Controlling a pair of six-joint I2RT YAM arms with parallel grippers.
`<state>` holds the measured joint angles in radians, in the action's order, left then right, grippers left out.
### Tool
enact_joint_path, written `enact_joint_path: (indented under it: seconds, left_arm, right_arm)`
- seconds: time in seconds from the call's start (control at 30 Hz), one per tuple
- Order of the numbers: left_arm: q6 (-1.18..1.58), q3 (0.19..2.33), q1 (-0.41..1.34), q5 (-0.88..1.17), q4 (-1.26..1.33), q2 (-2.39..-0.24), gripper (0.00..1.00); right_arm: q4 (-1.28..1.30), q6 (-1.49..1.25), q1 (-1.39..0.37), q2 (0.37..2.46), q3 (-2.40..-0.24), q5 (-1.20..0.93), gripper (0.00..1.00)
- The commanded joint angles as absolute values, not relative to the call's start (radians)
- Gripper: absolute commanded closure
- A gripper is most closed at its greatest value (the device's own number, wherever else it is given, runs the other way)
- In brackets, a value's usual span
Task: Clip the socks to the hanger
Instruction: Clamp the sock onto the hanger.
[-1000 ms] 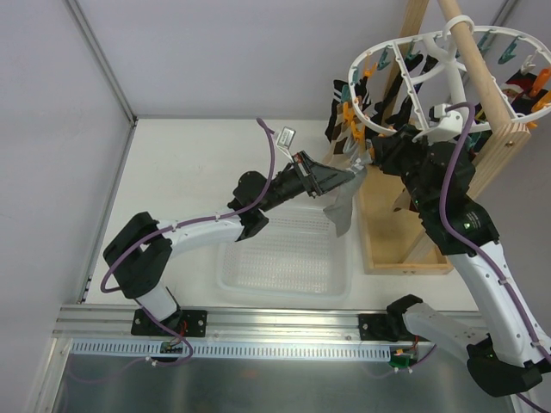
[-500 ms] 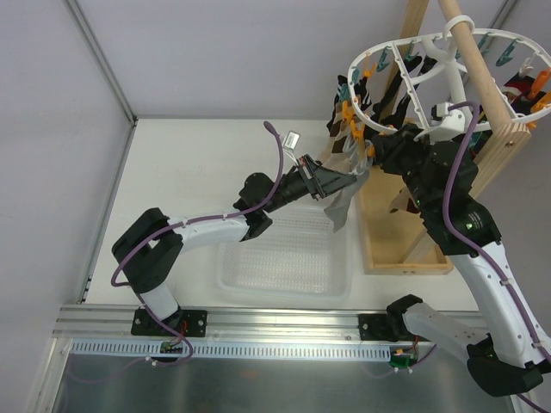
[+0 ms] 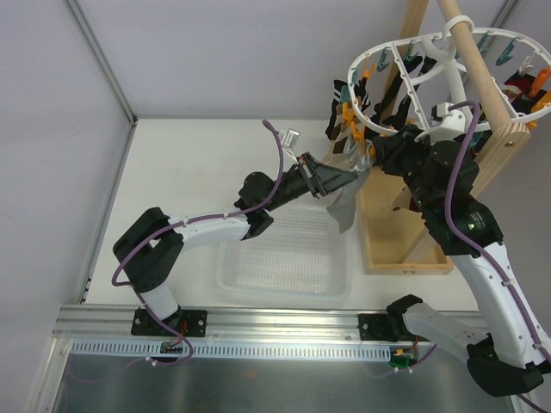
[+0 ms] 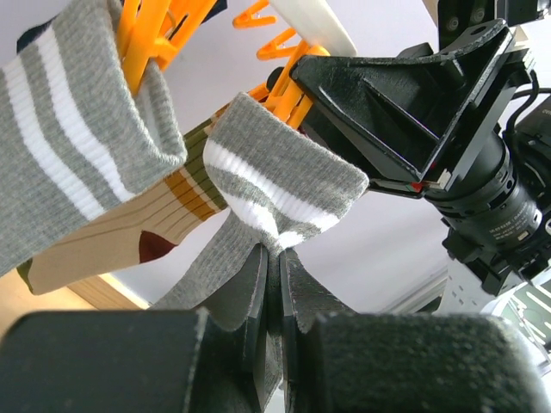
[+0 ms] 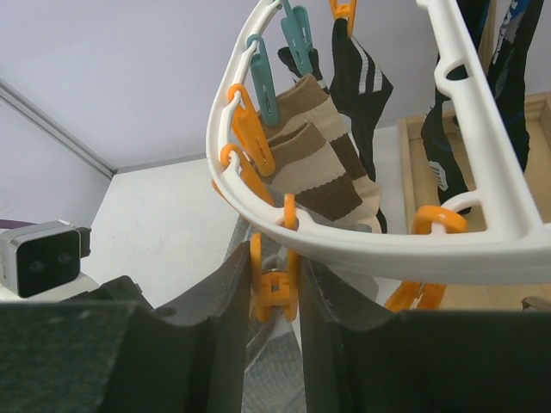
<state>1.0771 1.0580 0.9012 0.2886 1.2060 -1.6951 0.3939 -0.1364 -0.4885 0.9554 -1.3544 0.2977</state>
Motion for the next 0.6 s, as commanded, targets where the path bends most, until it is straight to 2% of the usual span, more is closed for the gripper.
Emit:
enact_joint_path:
  seconds: [0.0,0.57]
  left_arm:
    - [1.035,1.111,0.890,0.314,1.319,-1.692,1.00]
    - [1.034,1.149,0.890,0.347,1.296,-1.712,1.00]
  right_arm:
    - [0.391,-0.149,-0.488,0.953,-1.425,0.276,0.99]
    - [0.402,-0.140,-0.486,0.963,-1.430,0.268,0.99]
